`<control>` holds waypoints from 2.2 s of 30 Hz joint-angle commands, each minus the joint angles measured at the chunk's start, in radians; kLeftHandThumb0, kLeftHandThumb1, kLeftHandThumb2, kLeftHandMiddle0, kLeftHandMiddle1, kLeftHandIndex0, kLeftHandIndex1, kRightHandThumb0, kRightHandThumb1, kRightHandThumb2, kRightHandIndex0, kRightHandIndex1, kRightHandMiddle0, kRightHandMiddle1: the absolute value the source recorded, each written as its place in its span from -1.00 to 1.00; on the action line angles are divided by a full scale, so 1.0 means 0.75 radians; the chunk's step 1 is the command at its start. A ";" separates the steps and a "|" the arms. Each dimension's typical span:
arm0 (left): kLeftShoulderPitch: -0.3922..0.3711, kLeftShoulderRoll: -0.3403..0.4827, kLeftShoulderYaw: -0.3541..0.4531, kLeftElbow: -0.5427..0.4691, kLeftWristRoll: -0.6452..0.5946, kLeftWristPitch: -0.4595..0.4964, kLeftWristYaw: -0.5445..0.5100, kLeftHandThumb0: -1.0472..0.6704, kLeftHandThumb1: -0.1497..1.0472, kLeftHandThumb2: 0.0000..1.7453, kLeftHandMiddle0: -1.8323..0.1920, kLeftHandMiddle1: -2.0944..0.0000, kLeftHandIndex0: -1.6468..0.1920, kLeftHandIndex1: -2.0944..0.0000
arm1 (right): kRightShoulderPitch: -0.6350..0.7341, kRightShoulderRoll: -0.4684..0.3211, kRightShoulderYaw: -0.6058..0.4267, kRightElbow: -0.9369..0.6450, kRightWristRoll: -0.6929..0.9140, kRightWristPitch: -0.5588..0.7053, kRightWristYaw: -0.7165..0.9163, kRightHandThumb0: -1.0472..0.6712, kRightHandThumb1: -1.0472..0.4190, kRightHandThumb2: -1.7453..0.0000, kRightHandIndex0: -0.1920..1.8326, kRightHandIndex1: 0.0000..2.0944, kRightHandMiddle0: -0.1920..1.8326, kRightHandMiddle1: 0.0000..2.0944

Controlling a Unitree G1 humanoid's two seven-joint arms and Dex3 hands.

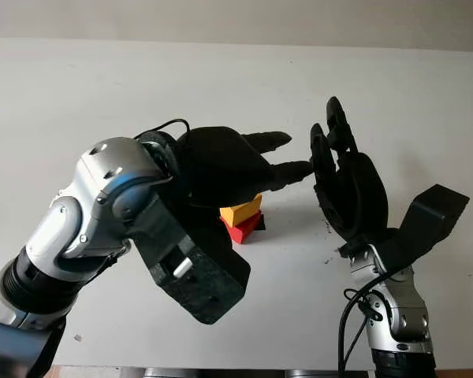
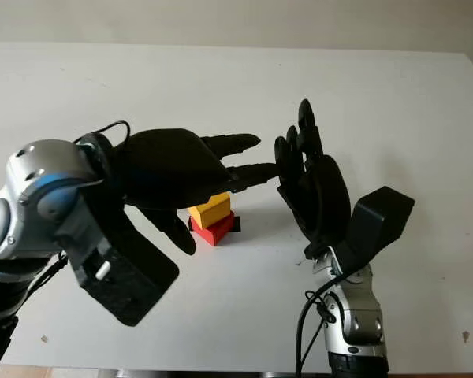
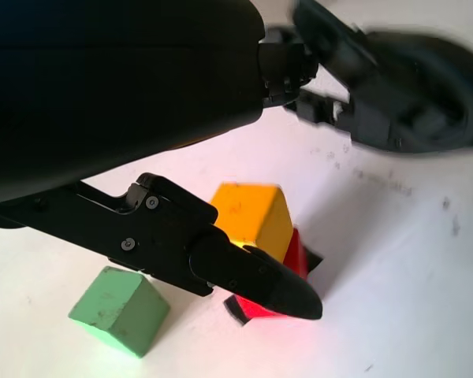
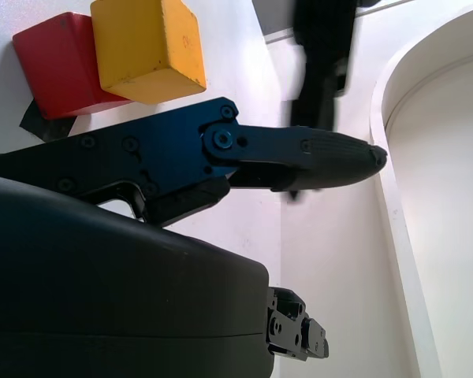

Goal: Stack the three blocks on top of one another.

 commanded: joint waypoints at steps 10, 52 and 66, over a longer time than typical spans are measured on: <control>0.040 0.109 0.383 0.170 -0.228 0.163 0.343 -0.58 0.80 -0.94 0.76 0.90 0.75 0.89 | -0.008 -0.015 -0.020 -0.015 0.014 0.014 0.000 -0.64 -1.00 0.48 -1.00 -1.00 -1.00 -1.00; 0.128 0.511 0.136 0.810 0.055 -0.850 0.836 -0.29 0.56 -0.95 0.85 0.95 0.50 0.91 | -0.034 -0.046 -0.064 -0.002 0.042 0.035 0.029 -0.62 -1.00 0.49 -1.00 -1.00 -1.00 -1.00; -0.122 0.472 0.013 1.077 0.182 -1.160 0.936 -0.31 0.59 -0.94 0.81 0.94 0.42 0.92 | -0.011 -0.054 -0.059 -0.003 0.045 0.037 0.042 -0.62 -1.00 0.48 -1.00 -1.00 -1.00 -1.00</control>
